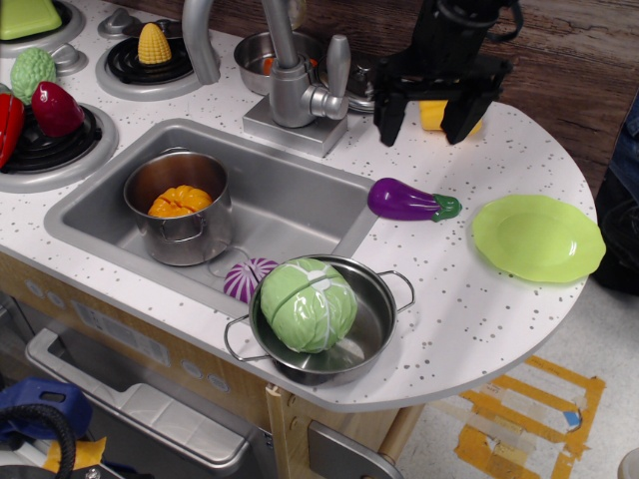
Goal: Put eggplant on plate
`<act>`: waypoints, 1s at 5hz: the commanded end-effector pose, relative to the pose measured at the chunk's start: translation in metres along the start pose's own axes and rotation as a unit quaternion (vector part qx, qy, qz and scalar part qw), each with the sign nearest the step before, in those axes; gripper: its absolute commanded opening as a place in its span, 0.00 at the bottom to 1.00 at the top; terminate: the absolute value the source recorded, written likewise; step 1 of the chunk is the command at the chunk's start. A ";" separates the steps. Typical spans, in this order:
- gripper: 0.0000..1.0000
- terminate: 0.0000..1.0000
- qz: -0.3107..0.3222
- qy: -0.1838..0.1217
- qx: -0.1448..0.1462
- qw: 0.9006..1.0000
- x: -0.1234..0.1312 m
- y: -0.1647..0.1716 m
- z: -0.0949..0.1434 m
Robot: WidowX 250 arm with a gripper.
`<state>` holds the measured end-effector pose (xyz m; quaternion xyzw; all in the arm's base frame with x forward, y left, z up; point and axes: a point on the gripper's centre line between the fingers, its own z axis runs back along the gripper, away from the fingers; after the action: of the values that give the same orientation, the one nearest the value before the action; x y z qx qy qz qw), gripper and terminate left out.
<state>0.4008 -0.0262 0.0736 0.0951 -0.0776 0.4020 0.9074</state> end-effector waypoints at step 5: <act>1.00 0.00 0.168 -0.007 -0.039 0.985 0.002 0.015 -0.050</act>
<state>0.3917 -0.0050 0.0083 0.0496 -0.1021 0.5402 0.8338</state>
